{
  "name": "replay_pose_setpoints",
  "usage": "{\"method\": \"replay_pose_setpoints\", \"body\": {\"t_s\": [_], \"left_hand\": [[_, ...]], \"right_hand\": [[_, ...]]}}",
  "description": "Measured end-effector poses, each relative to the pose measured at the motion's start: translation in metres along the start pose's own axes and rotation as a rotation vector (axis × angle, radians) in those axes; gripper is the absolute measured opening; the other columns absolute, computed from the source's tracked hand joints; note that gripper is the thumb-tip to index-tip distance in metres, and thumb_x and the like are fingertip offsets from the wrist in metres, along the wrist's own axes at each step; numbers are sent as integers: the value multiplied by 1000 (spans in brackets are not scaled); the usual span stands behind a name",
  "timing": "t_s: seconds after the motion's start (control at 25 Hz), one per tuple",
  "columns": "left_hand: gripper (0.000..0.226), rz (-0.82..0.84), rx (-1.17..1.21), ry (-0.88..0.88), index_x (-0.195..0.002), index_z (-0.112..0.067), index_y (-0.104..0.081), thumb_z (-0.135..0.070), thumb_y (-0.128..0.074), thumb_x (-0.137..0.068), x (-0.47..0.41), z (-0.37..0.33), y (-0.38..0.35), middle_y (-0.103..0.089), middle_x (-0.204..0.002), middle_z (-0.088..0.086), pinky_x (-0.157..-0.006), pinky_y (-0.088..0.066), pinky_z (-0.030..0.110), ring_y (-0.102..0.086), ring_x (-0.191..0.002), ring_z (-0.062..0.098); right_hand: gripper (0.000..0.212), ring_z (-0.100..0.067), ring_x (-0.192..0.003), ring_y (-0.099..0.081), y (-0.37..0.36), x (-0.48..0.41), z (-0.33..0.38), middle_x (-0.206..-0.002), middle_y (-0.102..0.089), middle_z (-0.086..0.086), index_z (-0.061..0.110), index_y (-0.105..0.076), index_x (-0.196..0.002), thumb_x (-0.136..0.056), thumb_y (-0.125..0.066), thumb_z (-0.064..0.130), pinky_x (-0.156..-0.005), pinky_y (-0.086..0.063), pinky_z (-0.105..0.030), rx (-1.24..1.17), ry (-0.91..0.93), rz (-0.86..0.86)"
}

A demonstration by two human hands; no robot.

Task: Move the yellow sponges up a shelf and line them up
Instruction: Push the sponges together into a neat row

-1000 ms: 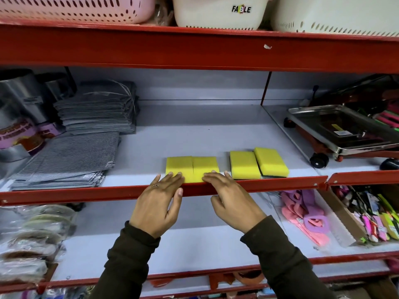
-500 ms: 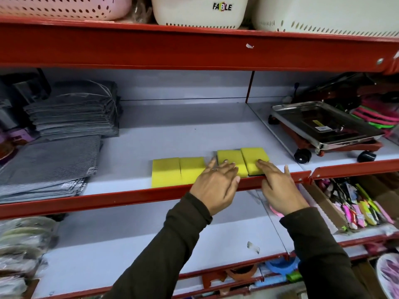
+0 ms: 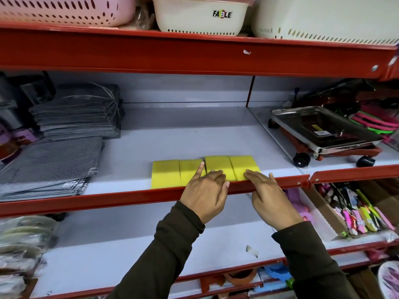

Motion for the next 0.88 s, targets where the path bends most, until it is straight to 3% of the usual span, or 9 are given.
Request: {"method": "replay_pose_setpoints", "body": {"t_s": [0.36,0.48,0.6,0.88], "left_hand": [[51,-15,-22,38,-144,-11,-57,-33,-25,-111,6,4,6,-56,-153,4,-132,0,36,-45,-147,16],[58,-65,-7,178,-149,-14,-52,-37,-18,-108,21,23,13,-50,-158,2,-132,-7,38,-34,-154,18],[72,-57,14,301,-154,-18,-47,-44,-9,-99,44,50,18,-41,-165,-3,-131,-13,40,-26,-158,18],[67,-28,-29,284,-158,-22,-40,-42,-8,-103,48,61,12,-34,-168,-9,-133,-14,37,-21,-159,14]], "right_hand": [[64,-18,-149,-35,-4,1,10,-157,-45,-2,13,-49,-146,-85,-43,-5,-129,-8,-39,-43,20,5],[59,-16,-149,-35,-2,-4,11,-158,-43,-1,16,-48,-146,-90,-42,0,-128,-8,-39,-88,41,-4],[57,-18,-151,-30,-6,-16,24,-160,-38,-1,20,-46,-148,-93,-41,4,-127,-18,-43,-97,117,22],[55,-16,-153,-26,-14,-16,26,-159,-41,8,29,-51,-145,-94,-44,9,-128,-15,-40,-38,117,51]]}}
Point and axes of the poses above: each hand's wrist, its own x-axis away from the middle knuckle, its own y-axis out of the back of the hand, z = x × y, the point moved 3 cm from there along -x, towards the middle knuckle
